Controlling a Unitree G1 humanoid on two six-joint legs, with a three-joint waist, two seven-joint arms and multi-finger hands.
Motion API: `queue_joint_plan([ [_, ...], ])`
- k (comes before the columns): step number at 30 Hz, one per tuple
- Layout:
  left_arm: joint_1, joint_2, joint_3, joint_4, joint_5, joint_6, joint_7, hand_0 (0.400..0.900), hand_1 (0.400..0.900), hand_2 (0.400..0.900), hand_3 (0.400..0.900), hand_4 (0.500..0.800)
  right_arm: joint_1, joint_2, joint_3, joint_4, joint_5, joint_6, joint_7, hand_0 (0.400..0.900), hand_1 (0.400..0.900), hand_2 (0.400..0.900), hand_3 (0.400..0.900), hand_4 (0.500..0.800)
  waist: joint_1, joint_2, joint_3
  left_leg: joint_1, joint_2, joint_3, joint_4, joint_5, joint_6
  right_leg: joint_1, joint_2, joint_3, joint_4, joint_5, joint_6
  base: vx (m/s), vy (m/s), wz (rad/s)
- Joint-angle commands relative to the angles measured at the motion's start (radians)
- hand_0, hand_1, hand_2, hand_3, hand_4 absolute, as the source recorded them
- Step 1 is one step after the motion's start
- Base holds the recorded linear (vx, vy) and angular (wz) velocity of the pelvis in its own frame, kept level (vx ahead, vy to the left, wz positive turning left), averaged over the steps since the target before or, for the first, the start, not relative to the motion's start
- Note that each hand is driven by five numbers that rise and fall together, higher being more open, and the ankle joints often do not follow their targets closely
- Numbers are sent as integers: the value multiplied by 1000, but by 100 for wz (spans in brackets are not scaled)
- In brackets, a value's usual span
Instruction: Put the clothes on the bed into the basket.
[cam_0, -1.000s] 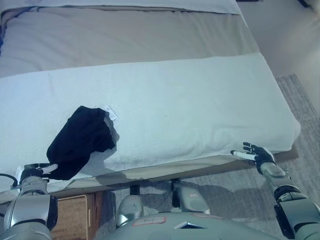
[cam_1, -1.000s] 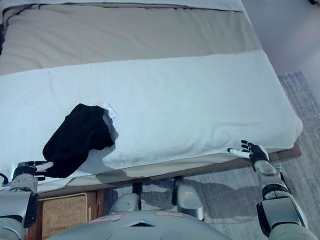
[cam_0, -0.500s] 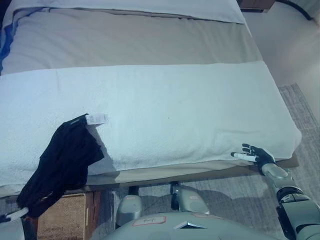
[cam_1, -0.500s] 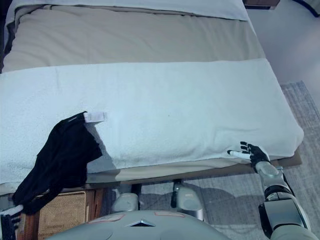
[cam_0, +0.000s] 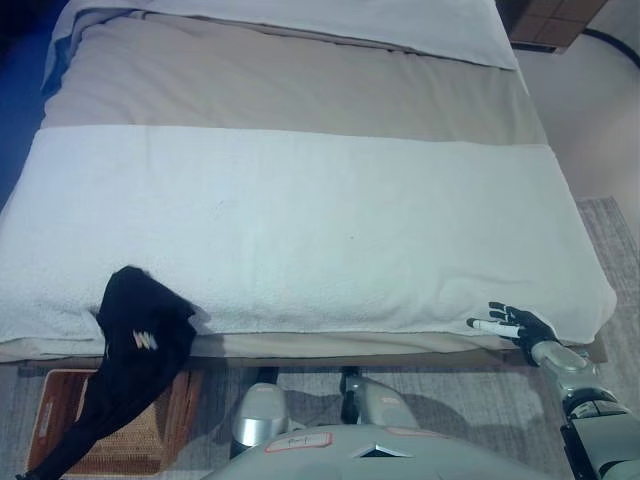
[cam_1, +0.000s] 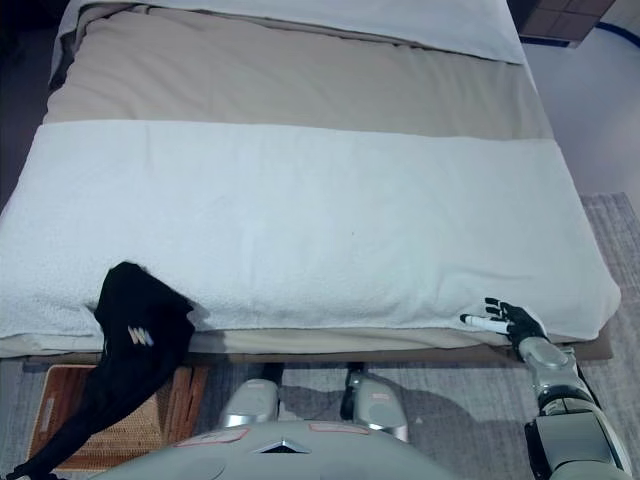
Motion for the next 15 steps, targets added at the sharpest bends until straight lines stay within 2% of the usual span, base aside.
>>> queue_joint_plan([
  [1,141,67,-15,-12,-47,3,24,400,400,400,400,500,-41,-91,-49,-8,4,-31,-14,900,900,900,900,800,27,-24,1,32,14,26,24,-17,9,28,-105,-6,55,-3,121,-7,9,7],
  [10,78,-3,-75,-12,-125,-13,-2,400,400,400,400,500,-51,-96,-43,17,-8,-23,-9,900,900,900,900,800,27,-22,7,25,17,18,21,-12,8,28,-97,-15,48,-5,113,-1,2,3],
  [12,37,-29,-110,-12,-152,-30,-12,400,400,400,400,500,-51,-99,-45,19,-10,-23,-12,900,900,900,900,800,18,-20,10,20,20,16,22,-10,6,27,-94,-15,47,-7,110,0,0,0],
  [14,14,-34,-130,-12,-159,-35,-12,400,400,400,400,500,-51,-102,-48,22,-10,-22,-14,900,900,900,900,800,16,-19,10,21,21,15,21,-10,5,28,-92,-15,46,-8,110,0,0,0],
  [15,-22,-34,-160,-40,-174,-43,-13,400,400,400,400,500,-53,-106,-49,34,-11,-22,-20,900,900,900,900,800,8,-17,10,20,23,16,20,-8,5,27,-90,-17,46,-8,110,0,0,0],
])
